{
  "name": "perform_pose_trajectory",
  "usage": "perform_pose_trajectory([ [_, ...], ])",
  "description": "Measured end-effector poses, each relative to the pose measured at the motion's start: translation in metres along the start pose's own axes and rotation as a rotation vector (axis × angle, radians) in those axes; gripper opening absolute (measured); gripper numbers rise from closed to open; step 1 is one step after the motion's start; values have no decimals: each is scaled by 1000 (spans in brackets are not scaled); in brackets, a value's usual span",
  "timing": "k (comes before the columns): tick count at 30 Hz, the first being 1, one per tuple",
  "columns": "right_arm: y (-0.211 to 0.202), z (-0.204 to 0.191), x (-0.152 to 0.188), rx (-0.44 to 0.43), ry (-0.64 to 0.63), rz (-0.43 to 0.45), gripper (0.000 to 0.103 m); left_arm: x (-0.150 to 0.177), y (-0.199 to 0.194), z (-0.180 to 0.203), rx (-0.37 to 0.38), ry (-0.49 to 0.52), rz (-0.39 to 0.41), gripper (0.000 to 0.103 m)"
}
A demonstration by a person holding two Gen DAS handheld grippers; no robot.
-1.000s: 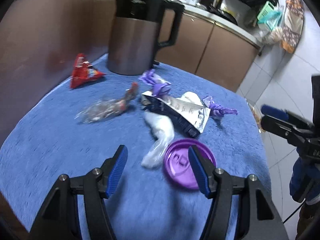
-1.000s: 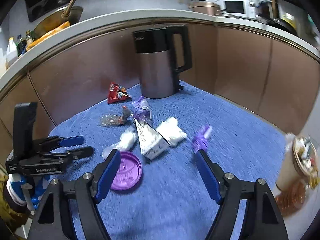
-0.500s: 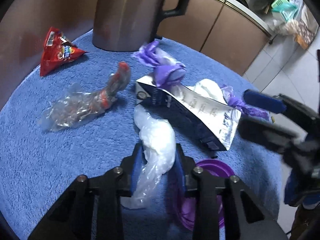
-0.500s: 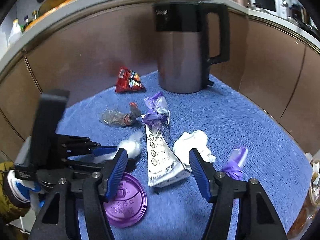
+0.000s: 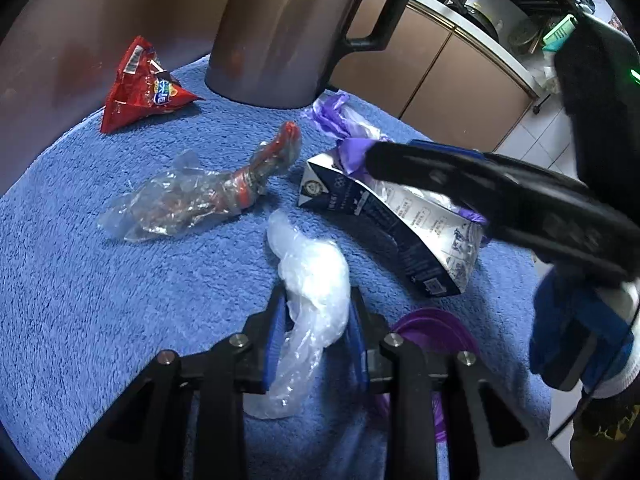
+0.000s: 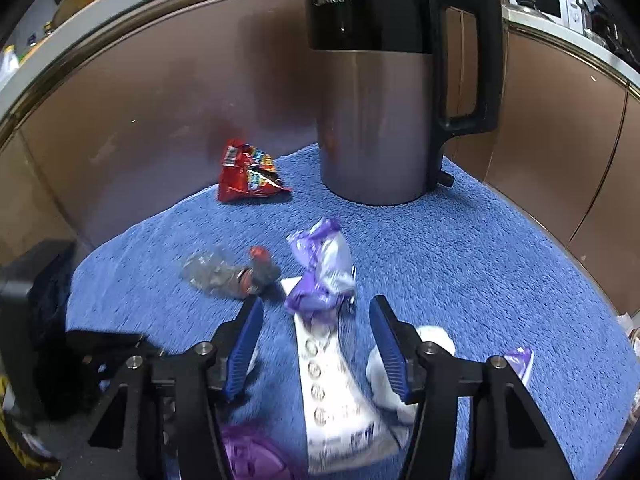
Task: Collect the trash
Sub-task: 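Grasp the clear plastic bag with the left tool while the right tool grasps a purple wrapper, then carry both items to the steel bin and open both tools to drop them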
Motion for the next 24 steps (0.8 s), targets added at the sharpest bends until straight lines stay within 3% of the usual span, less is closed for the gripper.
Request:
perform_pose_trajectory([
  [5,17,10,-1,2,54,-22,32,10,-9,-16,-4,-10,9,27],
  [14,-12,-7,-5,5,15,54,27,18,-36,-36,-26,-43,35,27],
  [24,-102,-52,0,-12,-56,178,27,25,-97,-41,-68,-50,118,27],
])
Point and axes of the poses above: each gripper's, at about its wrist camera, not at the fingertips, and y roughly the way its jaws point, z to its right, x to its underside, the point moved 9 cm from there along y, roughly the way its jaws point, and after that the axes turned 15 degrees about -x, right-handed, at the moved point
